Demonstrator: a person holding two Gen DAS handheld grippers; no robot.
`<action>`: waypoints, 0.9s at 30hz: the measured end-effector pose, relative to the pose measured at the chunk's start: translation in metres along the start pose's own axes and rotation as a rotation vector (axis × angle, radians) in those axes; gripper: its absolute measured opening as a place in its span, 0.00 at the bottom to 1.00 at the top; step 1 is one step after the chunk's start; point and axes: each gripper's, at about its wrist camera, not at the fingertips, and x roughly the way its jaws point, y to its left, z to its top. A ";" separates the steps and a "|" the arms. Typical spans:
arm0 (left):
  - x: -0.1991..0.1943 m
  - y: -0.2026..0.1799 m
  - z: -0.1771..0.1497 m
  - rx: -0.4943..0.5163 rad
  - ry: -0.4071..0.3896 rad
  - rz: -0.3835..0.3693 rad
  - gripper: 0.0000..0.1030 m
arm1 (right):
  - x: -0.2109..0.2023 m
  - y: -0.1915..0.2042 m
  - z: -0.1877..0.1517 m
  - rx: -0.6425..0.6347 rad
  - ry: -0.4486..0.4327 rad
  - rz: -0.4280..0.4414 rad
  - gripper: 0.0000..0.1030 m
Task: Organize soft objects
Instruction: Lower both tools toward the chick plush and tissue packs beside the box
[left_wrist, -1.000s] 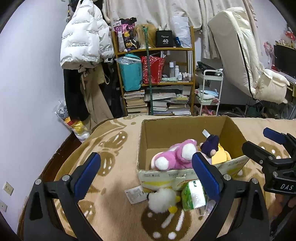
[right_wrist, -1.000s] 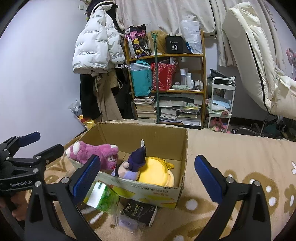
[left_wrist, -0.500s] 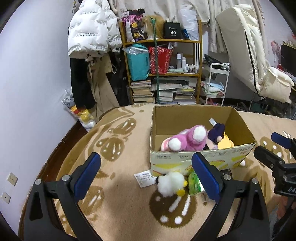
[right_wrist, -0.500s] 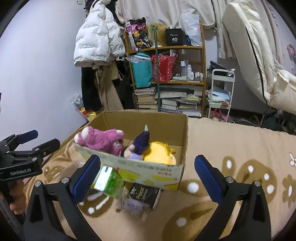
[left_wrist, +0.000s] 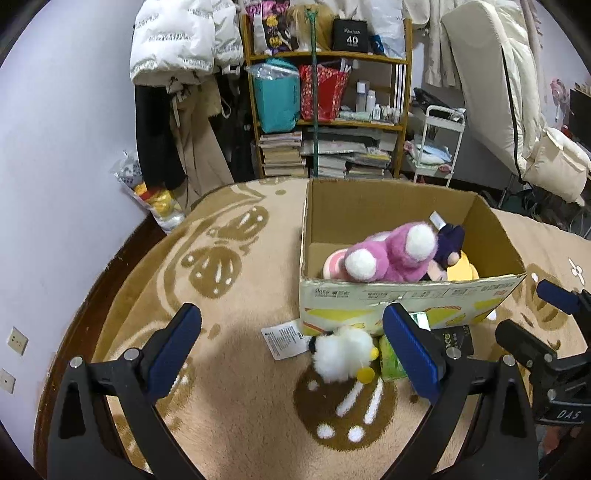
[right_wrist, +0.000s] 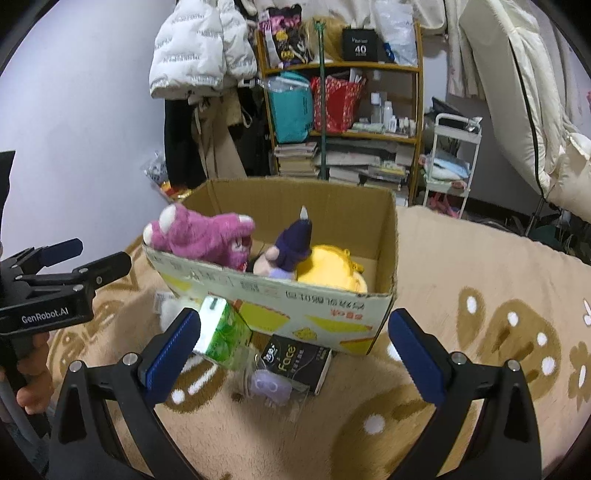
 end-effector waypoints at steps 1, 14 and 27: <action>0.003 0.000 0.000 -0.001 0.011 -0.004 0.95 | 0.003 0.001 -0.001 -0.001 0.011 0.000 1.00; 0.036 -0.014 -0.005 0.051 0.092 -0.011 0.95 | 0.043 0.001 -0.013 -0.002 0.187 0.014 1.00; 0.063 -0.015 -0.012 0.037 0.184 -0.037 0.95 | 0.067 0.004 -0.023 0.003 0.291 0.007 1.00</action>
